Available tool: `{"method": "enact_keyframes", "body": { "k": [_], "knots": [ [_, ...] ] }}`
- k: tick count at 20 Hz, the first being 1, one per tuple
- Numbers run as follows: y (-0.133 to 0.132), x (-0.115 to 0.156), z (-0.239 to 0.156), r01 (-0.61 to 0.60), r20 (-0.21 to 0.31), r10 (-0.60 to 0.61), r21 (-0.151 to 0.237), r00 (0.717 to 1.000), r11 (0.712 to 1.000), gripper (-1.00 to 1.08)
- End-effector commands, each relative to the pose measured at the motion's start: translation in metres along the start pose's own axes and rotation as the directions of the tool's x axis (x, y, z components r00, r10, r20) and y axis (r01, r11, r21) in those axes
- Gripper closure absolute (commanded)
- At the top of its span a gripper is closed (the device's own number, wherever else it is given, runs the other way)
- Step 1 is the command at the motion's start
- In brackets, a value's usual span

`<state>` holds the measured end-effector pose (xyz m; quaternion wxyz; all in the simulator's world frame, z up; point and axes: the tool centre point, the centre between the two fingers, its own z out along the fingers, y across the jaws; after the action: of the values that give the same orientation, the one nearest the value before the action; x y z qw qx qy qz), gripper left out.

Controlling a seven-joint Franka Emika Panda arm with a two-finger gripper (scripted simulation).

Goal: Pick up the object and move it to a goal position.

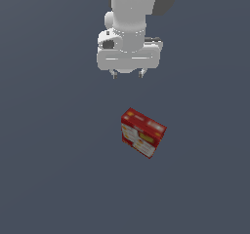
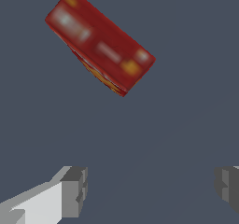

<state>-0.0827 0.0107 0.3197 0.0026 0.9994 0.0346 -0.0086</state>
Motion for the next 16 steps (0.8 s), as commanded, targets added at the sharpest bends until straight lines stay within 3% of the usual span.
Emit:
{"method": "enact_keyframes", "body": {
  "k": [1,9,16],
  "knots": [
    [0.0,0.0,0.0,0.0,0.0,0.0,0.0,1.0,1.0,-0.92],
    [-0.011,-0.005,0.013,0.027,0.046,-0.028,0.016,0.999,1.0,-0.92],
    [-0.01,-0.005,0.013,0.024,0.046,-0.025,0.016,0.999,1.0,-0.92]
  ]
}}
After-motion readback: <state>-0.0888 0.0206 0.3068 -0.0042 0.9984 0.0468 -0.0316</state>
